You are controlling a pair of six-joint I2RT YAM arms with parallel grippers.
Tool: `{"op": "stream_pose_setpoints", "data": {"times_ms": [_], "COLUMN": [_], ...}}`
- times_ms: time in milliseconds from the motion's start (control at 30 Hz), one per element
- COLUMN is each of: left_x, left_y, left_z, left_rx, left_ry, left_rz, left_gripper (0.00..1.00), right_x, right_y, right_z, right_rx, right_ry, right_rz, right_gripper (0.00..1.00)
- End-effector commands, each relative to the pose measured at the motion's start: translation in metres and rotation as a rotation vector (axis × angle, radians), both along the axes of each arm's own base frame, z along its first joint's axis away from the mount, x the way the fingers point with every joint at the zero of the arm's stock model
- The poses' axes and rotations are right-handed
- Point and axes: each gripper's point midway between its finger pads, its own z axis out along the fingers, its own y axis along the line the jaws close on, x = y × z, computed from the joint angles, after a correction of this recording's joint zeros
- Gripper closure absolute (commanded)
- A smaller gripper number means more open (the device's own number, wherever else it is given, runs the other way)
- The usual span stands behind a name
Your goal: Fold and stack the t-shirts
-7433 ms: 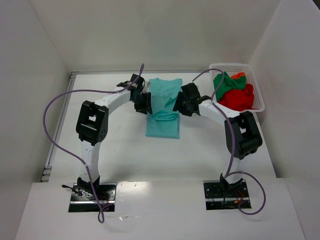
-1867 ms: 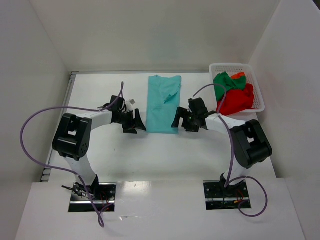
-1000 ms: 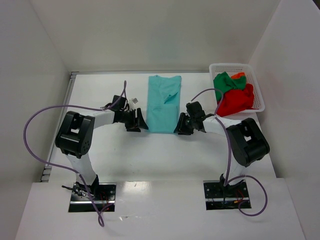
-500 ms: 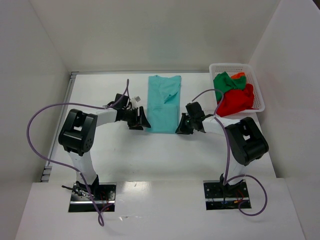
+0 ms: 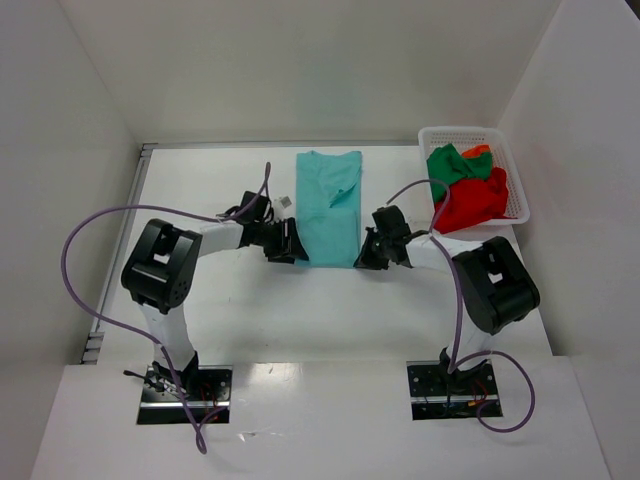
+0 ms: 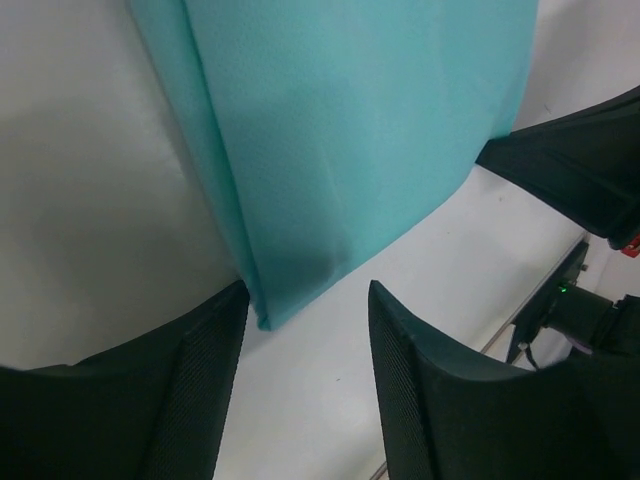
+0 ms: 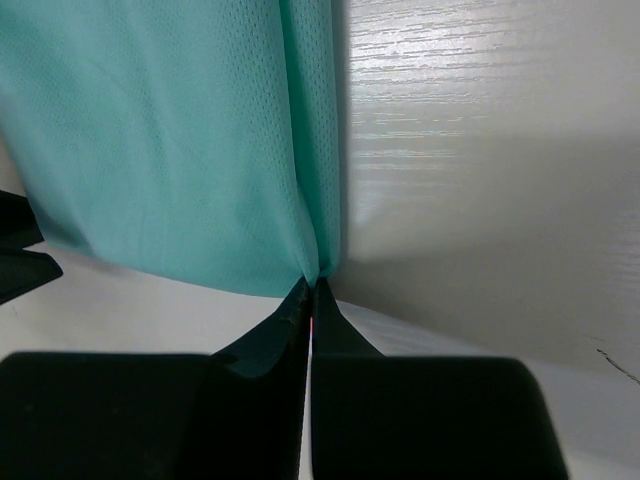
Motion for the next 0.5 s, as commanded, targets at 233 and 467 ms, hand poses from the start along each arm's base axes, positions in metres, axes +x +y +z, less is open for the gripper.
{"op": "stream_pose_setpoints", "data": {"times_ms": [233, 467], "left_x": [-0.025, -0.034], "left_y": [0.02, 0.017], "left_z": [-0.053, -0.057], "left_rx": [0.153, 0.166], "left_ry": [0.128, 0.154], "left_rz": [0.101, 0.1], "left_gripper": [0.62, 0.97], "right_x": [-0.005, -0.011], "right_y": [-0.006, -0.006], "right_z": [0.002, 0.011], "right_rx": [-0.021, -0.017], "right_ry": [-0.02, -0.043], "right_rz": [-0.017, 0.0], "right_gripper": [1.0, 1.0]}}
